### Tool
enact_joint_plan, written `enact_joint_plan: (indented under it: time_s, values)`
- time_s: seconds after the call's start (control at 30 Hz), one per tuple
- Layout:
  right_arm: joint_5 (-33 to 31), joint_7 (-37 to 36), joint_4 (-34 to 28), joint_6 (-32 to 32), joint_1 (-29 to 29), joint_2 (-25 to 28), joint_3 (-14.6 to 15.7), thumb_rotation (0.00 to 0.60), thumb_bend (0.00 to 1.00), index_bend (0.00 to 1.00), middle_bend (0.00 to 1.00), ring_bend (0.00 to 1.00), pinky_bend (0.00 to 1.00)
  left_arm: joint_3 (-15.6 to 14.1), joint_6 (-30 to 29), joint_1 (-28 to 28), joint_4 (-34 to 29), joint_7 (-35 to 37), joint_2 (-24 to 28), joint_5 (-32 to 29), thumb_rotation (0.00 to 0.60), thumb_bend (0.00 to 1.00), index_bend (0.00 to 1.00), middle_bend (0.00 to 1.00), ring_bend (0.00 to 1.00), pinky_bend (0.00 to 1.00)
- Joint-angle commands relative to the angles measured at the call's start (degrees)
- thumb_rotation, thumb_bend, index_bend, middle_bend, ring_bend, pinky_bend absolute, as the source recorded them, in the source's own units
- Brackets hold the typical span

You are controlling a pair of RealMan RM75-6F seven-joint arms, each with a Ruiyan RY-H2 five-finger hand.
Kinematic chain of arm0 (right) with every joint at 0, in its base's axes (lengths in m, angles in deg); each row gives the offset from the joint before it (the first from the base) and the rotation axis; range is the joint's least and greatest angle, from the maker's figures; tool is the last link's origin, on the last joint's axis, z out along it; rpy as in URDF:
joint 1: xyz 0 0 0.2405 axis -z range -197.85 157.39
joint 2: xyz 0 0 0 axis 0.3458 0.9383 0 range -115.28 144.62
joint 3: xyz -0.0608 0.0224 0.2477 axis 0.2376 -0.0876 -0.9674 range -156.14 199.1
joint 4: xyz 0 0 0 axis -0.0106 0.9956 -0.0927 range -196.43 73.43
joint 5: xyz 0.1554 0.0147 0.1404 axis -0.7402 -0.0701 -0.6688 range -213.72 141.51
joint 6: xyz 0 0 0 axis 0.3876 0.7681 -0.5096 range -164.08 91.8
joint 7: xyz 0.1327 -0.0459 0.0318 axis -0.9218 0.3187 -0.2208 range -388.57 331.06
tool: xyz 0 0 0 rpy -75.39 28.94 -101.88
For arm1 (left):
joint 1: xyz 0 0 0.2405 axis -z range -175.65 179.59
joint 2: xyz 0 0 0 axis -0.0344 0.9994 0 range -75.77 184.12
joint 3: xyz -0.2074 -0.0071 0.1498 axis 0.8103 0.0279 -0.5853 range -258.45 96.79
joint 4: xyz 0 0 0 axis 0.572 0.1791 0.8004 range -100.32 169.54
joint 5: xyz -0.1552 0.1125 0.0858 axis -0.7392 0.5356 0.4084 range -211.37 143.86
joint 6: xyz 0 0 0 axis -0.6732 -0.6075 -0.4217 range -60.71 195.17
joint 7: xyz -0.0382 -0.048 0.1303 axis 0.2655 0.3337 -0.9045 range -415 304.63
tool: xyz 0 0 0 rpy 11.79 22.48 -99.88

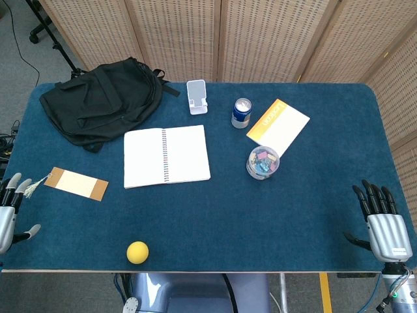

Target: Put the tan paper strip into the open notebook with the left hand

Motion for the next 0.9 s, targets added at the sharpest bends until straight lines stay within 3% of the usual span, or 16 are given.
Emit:
enact_joint_plan:
  time_s: [0.03, 0.3, 0.53, 0.67, 0.9]
  values:
    - [0.0, 0.0, 0.1, -0.1, 0.0, 0.0, 0.0, 0.600, 0.00, 0.00, 0.00, 0.00, 0.00, -0.1, -0.1, -0.1, 0.0, 0.0, 0.0, 0.1, 0.600, 0.03, 0.00, 0.00, 0.00, 0.00]
    - [-0.6, 0.5, 0.3, -0.6, -0.4, -0.5, -0.2, 0.600, 0.00, 0.00, 0.00, 0.00, 0.00, 0.2, 4.0, 2.2, 2.8, 2.8, -0.1, 0.3, 0.600, 0.03, 0.00, 0.00, 0.00, 0.00]
    - [-4.2, 2.2, 1.9, -3.6, -1.3, -1.8, -1.1, 0.600, 0.00, 0.00, 0.00, 0.00, 0.00, 1.3, 18.0, 10.6, 12.8, 12.9, -0.7, 0.0, 0.600, 0.08, 0.00, 0.00, 0.00, 0.00]
    - [-5.7, 3.6, 2.2, -4.3, -1.7, -2.5, -1.8, 0.600, 0.00, 0.00, 0.00, 0.00, 0.00, 1.6, 23.0, 14.4, 20.3, 19.5, -2.2, 0.8, 0.600, 0.23, 0.11, 0.00, 0.00, 0.00]
    - [-8.5, 5.1, 3.6, -6.1, -2.4, -3.9, -2.4, 0.600, 0.00, 0.00, 0.00, 0.00, 0.00, 0.1, 29.2, 18.8, 30.2, 26.8, -5.3, 2.9, 0.600, 0.25, 0.19, 0.00, 0.00, 0.00]
